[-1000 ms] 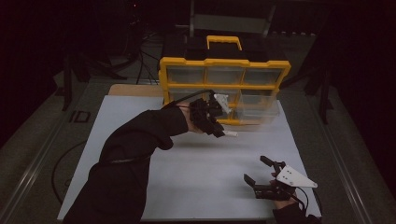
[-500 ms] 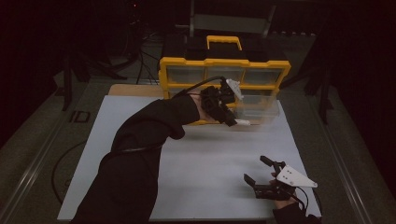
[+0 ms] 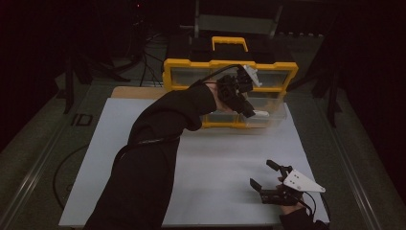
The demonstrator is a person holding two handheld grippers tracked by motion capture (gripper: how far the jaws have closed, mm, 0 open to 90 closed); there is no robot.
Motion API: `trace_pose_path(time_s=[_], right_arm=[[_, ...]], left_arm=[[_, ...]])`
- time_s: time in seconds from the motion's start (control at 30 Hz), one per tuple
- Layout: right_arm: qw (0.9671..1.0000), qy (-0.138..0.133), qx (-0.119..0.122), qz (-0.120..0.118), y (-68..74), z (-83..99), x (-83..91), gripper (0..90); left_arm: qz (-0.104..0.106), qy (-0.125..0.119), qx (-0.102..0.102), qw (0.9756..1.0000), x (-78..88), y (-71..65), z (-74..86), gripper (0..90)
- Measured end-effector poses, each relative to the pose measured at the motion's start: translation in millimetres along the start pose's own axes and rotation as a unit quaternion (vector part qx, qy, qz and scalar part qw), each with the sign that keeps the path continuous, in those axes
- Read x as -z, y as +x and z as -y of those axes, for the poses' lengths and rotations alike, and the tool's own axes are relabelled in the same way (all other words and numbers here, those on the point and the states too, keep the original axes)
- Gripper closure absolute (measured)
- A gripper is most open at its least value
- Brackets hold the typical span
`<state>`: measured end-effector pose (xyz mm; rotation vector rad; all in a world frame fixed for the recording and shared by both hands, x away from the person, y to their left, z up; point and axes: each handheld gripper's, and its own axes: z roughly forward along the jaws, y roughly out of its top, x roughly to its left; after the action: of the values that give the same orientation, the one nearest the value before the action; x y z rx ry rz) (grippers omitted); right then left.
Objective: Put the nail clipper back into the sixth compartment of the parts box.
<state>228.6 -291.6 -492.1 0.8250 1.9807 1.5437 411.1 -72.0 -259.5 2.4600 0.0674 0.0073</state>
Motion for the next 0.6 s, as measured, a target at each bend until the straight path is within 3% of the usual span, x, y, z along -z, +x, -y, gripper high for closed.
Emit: trace_pose_path(time_s=[0.3,0.43,0.6], right_arm=[[1.0,0.001,-0.001,-0.004,-0.4,1.1,0.1,9.5],[1.0,0.001,-0.006,-0.006,-0.9,1.9,-0.1,9.5],[1.0,0.0,-0.003,-0.001,-1.6,1.2,1.6,9.5]], left_arm=[[-0.008,-0.025,0.012,0.9996,-11.2,12.9,-16.2,78.6],[-0.021,-0.035,0.038,0.9984,-13.4,24.6,-17.2,78.6],[-0.029,-0.047,0.053,0.9971,-18.7,35.3,-17.3,78.6]])
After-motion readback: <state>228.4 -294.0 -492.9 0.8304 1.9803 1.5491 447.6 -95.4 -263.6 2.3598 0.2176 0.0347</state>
